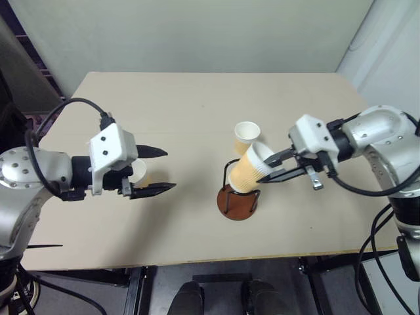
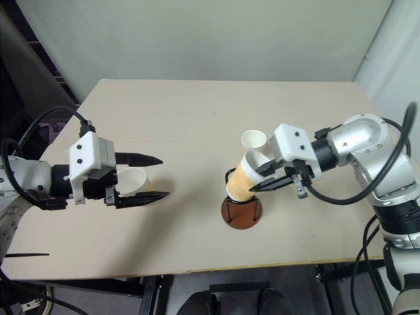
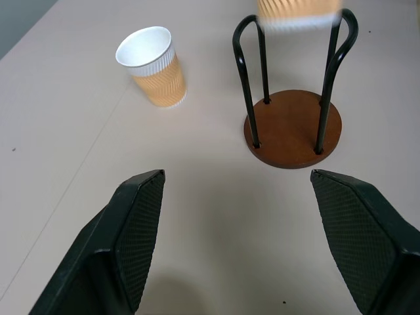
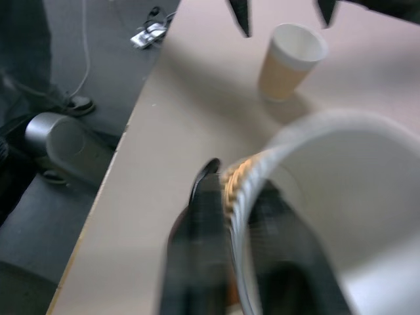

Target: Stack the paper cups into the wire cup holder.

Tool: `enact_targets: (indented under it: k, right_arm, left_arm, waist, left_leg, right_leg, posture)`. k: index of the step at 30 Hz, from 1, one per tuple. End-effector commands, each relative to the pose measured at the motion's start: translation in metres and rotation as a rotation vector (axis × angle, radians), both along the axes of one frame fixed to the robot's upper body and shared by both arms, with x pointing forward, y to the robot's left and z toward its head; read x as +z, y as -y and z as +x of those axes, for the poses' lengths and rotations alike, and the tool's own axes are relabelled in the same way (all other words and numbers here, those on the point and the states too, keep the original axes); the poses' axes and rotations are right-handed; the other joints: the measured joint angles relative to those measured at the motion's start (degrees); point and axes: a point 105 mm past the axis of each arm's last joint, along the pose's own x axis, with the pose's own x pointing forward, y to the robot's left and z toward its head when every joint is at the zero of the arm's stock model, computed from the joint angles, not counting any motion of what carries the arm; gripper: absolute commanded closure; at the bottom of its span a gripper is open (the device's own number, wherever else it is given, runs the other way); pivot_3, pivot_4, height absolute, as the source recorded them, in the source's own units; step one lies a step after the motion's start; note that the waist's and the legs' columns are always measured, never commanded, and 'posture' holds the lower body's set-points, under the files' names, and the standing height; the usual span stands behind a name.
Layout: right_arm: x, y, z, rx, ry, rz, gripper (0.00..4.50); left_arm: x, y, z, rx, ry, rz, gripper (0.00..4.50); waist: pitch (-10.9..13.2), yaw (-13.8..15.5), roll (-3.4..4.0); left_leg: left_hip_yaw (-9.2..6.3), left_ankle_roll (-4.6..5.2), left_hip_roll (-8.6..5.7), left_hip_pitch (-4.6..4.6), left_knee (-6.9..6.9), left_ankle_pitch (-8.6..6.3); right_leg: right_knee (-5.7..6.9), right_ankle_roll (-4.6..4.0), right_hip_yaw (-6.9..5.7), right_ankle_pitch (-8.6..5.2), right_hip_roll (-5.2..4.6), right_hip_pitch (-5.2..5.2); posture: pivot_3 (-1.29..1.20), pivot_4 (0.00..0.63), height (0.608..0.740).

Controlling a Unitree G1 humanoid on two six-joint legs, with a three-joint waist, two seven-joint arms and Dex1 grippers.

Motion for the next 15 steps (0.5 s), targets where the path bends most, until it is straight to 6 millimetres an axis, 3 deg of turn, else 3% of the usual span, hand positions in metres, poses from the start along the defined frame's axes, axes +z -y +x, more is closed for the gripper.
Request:
enact_targets:
  k: [1, 6, 8, 10, 12, 15]
  right_arm:
    - [0.001, -0.003, 0.006, -0.025, 0.078, -0.016, 2.52]
    - [0.015, 0.003, 0.007, -0.020, 0.078, 0.028, 0.79]
    - [0.025, 0.006, 0.016, -0.044, 0.097, 0.059, 0.10]
    - [0.039, 0.007, 0.039, -0.119, 0.134, 0.125, 0.04]
    - [0.047, 0.007, 0.074, -0.248, 0.210, 0.164, 0.04]
    - [0.034, 0.006, 0.116, -0.376, 0.256, 0.124, 0.04]
  left_arm:
    - [0.007, 0.003, 0.000, 0.000, 0.038, 0.012, 0.68]
    - [0.007, 0.009, 0.003, -0.001, 0.046, 0.004, 0.68]
    - [0.008, 0.013, 0.008, 0.002, 0.065, -0.001, 0.68]
    - [0.009, 0.017, 0.020, 0.039, 0.099, -0.014, 0.68]
    - [0.007, 0.023, 0.033, 0.072, 0.122, -0.026, 0.68]
    - [0.002, 0.033, 0.052, 0.119, 0.133, -0.042, 0.68]
  waist:
    - [0.0, 0.0, 0.00]
    - [0.0, 0.0, 0.00]
    - [0.0, 0.0, 0.00]
    - [0.0, 0.0, 0.00]
    - [0.0, 0.0, 0.01]
    - [0.0, 0.0, 0.01]
  left_leg:
    - [0.00, 0.00, 0.00, 0.00, 0.01, 0.00]
    - [0.00, 0.00, 0.00, -0.01, 0.01, -0.01]
    - [0.00, 0.00, -0.01, -0.01, 0.01, -0.01]
    - [0.01, 0.00, -0.01, 0.00, 0.01, 0.00]
    - [0.01, 0.00, -0.01, 0.06, 0.01, 0.00]
    - [-0.12, 0.00, 0.01, 0.08, 0.00, 0.04]
  right_leg:
    - [0.00, -0.02, 0.00, 0.02, -0.01, 0.00]
    - [0.00, -0.04, 0.00, 0.06, -0.02, 0.00]
    - [0.00, -0.06, 0.00, 0.08, -0.02, 0.00]
    - [-0.01, -0.11, 0.00, 0.12, -0.02, -0.01]
    - [0.00, -0.16, 0.00, 0.23, -0.03, -0.02]
    - [-0.01, -0.23, 0.02, 0.55, -0.04, -0.12]
  posture:
    - [0.00, 0.150, 0.740]
    - [0.00, 0.150, 0.740]
    - [0.00, 0.150, 0.740]
    - [0.00, 0.150, 0.740]
    - [0.00, 0.150, 0.740]
    - [0.00, 0.150, 0.740]
